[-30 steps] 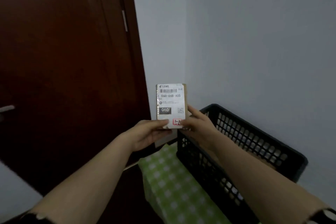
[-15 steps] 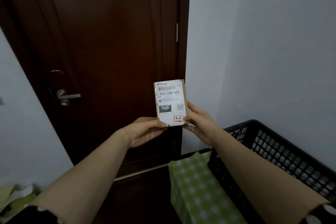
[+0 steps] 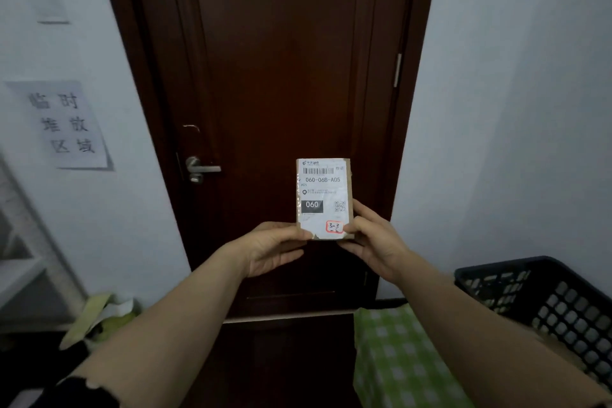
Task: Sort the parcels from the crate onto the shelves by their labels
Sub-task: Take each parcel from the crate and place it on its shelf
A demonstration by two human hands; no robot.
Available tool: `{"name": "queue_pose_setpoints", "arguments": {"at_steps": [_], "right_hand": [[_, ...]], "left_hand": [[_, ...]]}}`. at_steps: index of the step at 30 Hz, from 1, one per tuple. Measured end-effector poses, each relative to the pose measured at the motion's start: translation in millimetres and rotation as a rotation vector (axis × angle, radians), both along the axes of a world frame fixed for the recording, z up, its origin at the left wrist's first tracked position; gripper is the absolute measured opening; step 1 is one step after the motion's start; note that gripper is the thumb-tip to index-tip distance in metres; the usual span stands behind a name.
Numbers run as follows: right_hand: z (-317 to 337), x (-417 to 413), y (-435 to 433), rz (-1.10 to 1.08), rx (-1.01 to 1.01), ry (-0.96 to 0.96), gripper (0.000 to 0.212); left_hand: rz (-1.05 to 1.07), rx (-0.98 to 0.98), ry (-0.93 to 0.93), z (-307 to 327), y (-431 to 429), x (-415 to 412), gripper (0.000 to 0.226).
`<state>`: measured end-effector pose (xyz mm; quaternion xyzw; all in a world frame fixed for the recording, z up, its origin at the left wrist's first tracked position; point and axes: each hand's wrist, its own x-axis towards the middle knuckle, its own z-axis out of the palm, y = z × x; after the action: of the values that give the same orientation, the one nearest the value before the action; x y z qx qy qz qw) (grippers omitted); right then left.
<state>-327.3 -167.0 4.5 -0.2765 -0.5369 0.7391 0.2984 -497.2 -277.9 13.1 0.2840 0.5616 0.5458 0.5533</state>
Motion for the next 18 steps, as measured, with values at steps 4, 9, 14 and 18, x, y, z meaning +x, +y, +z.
{"name": "queue_pose_setpoints", "arguments": {"at_steps": [4,9,14,18], "right_hand": [[-2.5,-32.6,-20.4,0.084,-0.024,-0.009,0.055],[-4.9,-77.4,-58.7,0.239,-0.031,-0.056,0.04],[-15.6,-125.5,-120.0,0.458,0.01,-0.053,0.029],[-43.4,-152.3,-180.2,0.657,-0.031,-0.105,0.043]], "left_hand": [[0.119,0.027,0.025,-1.7,-37.0,-28.4,0.043],[0.232,0.043,0.048,-3.8,-103.4,-49.0,0.051],[0.435,-0.021,0.036,-23.0,-188.2,-58.1,0.048],[0.62,-0.104,0.016,-38.3,-263.3,-54.5,0.062]]}}
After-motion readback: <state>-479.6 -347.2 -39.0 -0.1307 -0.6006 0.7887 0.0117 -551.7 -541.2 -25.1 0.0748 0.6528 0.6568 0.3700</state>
